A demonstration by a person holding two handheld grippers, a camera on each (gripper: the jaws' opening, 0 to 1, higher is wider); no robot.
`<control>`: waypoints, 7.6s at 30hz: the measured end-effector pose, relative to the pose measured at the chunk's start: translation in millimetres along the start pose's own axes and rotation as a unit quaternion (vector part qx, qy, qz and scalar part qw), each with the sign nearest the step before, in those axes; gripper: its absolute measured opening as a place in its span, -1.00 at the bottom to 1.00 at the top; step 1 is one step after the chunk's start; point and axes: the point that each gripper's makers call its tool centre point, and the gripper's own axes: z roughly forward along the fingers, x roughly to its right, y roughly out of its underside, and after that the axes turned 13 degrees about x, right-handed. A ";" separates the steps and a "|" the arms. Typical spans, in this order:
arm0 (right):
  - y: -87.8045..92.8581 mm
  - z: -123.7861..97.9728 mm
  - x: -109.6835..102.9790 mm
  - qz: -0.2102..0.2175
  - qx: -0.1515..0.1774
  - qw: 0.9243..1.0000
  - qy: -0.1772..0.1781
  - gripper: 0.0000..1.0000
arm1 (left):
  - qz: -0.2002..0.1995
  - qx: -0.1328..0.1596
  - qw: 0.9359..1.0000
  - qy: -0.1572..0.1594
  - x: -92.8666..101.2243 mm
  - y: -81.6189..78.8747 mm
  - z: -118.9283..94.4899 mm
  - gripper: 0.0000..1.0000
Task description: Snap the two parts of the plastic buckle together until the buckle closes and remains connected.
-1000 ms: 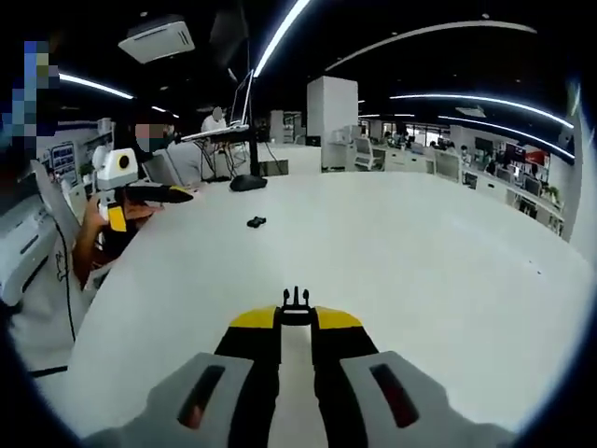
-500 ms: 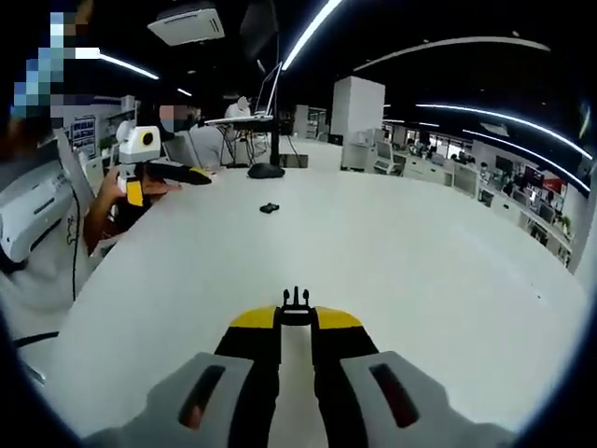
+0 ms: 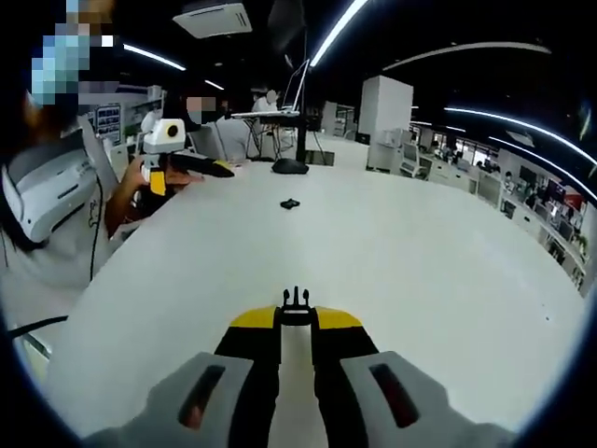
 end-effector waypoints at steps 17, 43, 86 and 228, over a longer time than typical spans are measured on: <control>11.4 -3.3 -10.5 0.000 -0.017 0.999 -0.050 -0.77 | -0.002 0.001 1.000 0.007 4.5 1.1 3.9 0.80; -18.6 -10.3 -10.6 -0.004 0.085 0.996 -0.030 -0.61 | -0.001 -0.006 1.000 0.005 1.3 5.0 9.8 0.80; -81.4 -18.9 -16.0 0.077 0.233 0.959 0.140 0.05 | 0.015 -0.020 0.999 0.022 -57.3 0.1 68.9 0.74; -70.4 -30.5 -25.6 0.049 0.199 0.967 0.155 0.06 | 0.162 -0.034 0.984 0.064 -46.4 -24.6 80.7 0.11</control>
